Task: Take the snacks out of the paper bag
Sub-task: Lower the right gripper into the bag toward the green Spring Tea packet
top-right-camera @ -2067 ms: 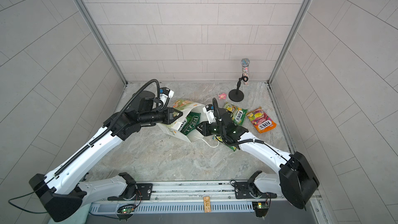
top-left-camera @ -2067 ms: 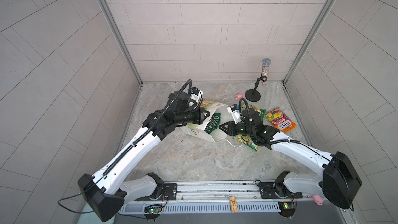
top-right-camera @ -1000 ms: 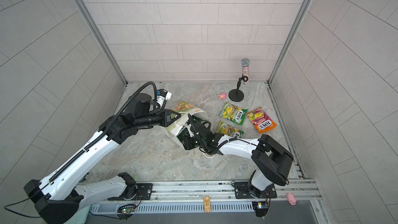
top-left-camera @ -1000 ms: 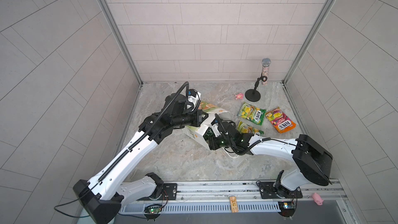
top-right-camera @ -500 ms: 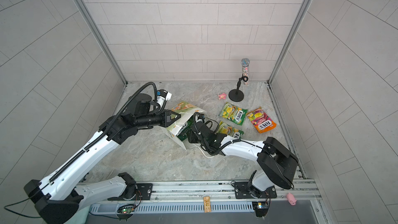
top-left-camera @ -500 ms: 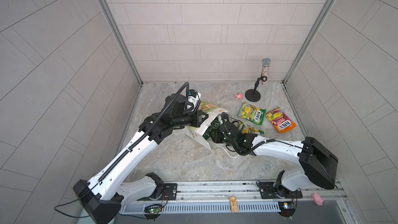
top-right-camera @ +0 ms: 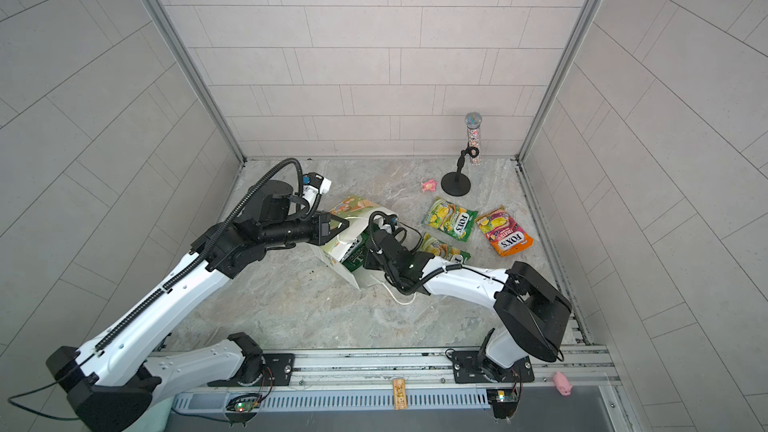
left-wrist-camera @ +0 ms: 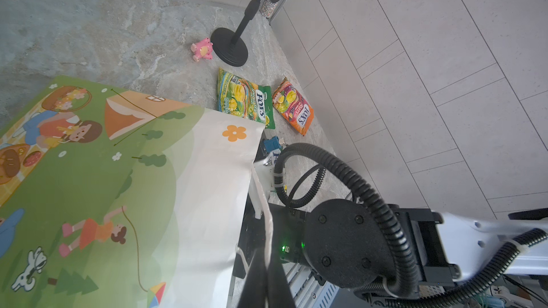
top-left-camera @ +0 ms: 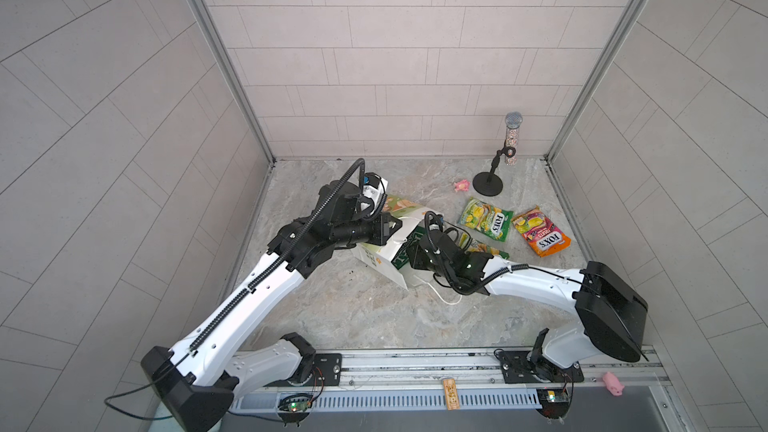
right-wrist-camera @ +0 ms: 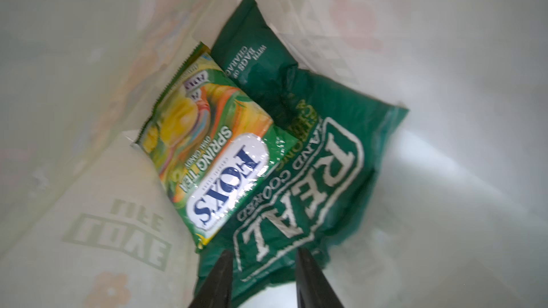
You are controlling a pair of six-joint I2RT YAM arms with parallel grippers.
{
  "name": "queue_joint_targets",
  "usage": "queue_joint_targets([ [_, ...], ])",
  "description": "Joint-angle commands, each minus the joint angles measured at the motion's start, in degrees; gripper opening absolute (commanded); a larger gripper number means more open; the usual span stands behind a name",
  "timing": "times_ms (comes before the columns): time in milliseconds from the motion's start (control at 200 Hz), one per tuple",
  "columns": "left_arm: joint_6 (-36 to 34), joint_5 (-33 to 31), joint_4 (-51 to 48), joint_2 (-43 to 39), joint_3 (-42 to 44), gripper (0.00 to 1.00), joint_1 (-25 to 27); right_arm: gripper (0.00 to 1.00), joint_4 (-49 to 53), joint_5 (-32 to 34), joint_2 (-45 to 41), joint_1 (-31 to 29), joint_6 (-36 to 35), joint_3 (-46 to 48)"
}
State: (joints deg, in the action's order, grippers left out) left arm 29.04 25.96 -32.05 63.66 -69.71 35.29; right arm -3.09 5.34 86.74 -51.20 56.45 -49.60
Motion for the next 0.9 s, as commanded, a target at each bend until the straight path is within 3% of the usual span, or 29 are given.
queue_joint_targets([
  [0, -0.4, 0.5, -0.5, -0.8, 0.6, 0.00, 0.1, 0.34, -2.3, -2.1, 1.7, 0.1, 0.3, -1.6],
  [605, -0.3, 1.1, -0.2, 0.1, -0.3, 0.00, 0.1, 0.34, -8.2, -8.0, 11.7, 2.7, 2.7, -6.2],
  [896, -0.4, 0.7, -0.7, 0.0, -0.4, 0.00, 0.2, 0.35, -8.2, -6.4, 12.8, 2.7, 4.5, -6.1],
])
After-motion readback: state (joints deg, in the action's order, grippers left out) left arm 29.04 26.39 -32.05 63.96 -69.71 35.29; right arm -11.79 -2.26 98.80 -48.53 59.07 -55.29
